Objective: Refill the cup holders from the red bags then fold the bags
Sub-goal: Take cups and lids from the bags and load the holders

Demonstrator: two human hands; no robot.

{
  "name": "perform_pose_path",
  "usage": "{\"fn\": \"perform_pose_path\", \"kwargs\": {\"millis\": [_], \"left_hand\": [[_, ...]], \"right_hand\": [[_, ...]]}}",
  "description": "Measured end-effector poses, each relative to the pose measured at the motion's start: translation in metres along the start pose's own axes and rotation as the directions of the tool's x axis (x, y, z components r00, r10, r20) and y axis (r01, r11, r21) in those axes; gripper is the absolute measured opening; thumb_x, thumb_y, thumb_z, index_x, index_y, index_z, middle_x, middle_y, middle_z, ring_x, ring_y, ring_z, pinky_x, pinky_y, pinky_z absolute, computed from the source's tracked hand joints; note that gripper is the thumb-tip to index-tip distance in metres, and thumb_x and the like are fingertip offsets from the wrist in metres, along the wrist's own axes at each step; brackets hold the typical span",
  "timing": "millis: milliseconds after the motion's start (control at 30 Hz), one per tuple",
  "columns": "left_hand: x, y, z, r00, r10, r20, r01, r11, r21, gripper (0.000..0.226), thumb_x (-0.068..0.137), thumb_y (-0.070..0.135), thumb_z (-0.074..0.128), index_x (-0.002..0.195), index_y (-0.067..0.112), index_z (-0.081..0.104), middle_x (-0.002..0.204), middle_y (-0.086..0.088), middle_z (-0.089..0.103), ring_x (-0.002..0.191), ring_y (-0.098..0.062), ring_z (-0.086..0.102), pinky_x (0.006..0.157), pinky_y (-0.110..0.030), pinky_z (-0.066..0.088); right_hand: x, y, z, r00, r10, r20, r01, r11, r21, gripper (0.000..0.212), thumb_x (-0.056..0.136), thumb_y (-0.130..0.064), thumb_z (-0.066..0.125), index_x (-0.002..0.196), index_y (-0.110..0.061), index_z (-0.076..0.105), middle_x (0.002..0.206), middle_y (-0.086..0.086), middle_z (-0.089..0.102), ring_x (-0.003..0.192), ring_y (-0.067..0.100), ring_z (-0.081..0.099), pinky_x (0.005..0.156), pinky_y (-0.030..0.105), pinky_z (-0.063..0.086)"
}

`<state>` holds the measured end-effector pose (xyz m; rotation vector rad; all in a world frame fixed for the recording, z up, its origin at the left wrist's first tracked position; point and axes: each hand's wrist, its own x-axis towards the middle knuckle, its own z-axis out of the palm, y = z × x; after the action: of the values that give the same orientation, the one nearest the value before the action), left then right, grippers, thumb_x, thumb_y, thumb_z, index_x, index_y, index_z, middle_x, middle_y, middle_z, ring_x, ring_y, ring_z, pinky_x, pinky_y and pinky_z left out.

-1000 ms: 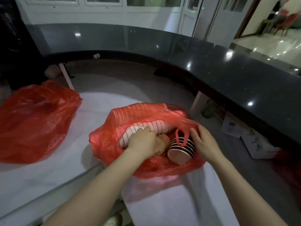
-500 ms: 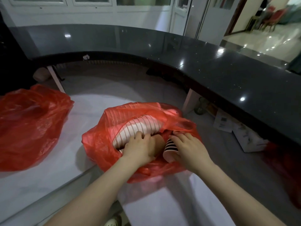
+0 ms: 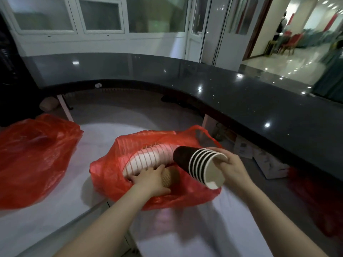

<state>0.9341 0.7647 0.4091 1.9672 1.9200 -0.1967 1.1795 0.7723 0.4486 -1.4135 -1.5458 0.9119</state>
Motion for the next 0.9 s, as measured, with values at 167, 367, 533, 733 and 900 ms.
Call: {"fn": "perform_pose_path", "kwargs": {"millis": [167, 367, 533, 733, 900], "left_hand": [[0.001, -0.009, -0.005, 0.991, 0.092, -0.095, -0.094, 0.995, -0.017, 0.080, 0.062, 0.058, 0.069, 0.132, 0.035, 0.038, 0.121, 0.002, 0.061, 0.107, -0.024, 0.060, 0.086, -0.040, 0.052], [-0.006, -0.030, -0.022, 0.894, 0.095, -0.437, -0.213, 0.949, -0.230, 0.088, 0.058, 0.057, 0.076, 0.136, 0.031, 0.042, 0.130, 0.008, 0.056, 0.113, -0.014, 0.055, 0.088, -0.028, 0.045], [-0.023, -0.069, -0.037, 0.755, -0.176, -0.631, -0.424, 0.603, -0.676, 0.071, 0.063, 0.031, 0.086, 0.123, 0.037, 0.049, 0.098, 0.028, 0.059, 0.083, 0.018, 0.057, 0.064, -0.005, 0.041], [-0.034, -0.110, -0.032, 0.609, -0.473, -0.637, -0.548, 0.330, -0.769, 0.069, 0.073, 0.024, 0.080, 0.132, 0.020, 0.045, 0.113, 0.003, 0.062, 0.099, -0.011, 0.063, 0.076, -0.020, 0.048], [-0.042, -0.114, -0.021, 0.628, -0.435, -0.645, -0.552, 0.336, -0.764, 0.075, 0.071, 0.012, 0.080, 0.133, 0.023, 0.039, 0.117, 0.014, 0.058, 0.101, 0.007, 0.059, 0.077, -0.010, 0.047]], "right_hand": [[-0.007, 0.001, -0.008, 0.969, 0.231, -0.088, -0.146, 0.822, 0.551, 0.039, 0.084, -0.005, 0.052, 0.093, -0.035, 0.076, 0.088, 0.003, 0.075, 0.078, 0.021, 0.073, 0.056, 0.030, 0.055], [-0.021, -0.003, 0.002, 0.986, 0.162, -0.021, -0.141, 0.905, 0.401, 0.034, 0.070, -0.025, 0.059, 0.100, -0.035, 0.071, 0.100, 0.004, 0.073, 0.093, 0.029, 0.068, 0.070, 0.041, 0.056], [-0.021, -0.013, 0.015, 0.994, 0.037, -0.100, 0.009, 0.908, 0.420, 0.030, 0.085, -0.013, 0.063, 0.104, -0.036, 0.069, 0.106, -0.006, 0.071, 0.100, 0.016, 0.066, 0.080, 0.033, 0.056], [-0.014, -0.020, 0.060, 0.964, -0.251, 0.087, 0.262, 0.951, -0.166, 0.071, 0.072, 0.020, 0.045, 0.126, -0.024, 0.059, 0.128, -0.003, 0.055, 0.122, 0.012, 0.050, 0.101, 0.006, 0.028], [-0.021, -0.004, 0.082, 0.919, -0.069, 0.389, 0.276, 0.817, -0.506, 0.088, 0.075, -0.008, 0.057, 0.145, -0.048, 0.021, 0.157, 0.003, 0.016, 0.139, 0.025, 0.029, 0.109, 0.016, 0.025]]}}
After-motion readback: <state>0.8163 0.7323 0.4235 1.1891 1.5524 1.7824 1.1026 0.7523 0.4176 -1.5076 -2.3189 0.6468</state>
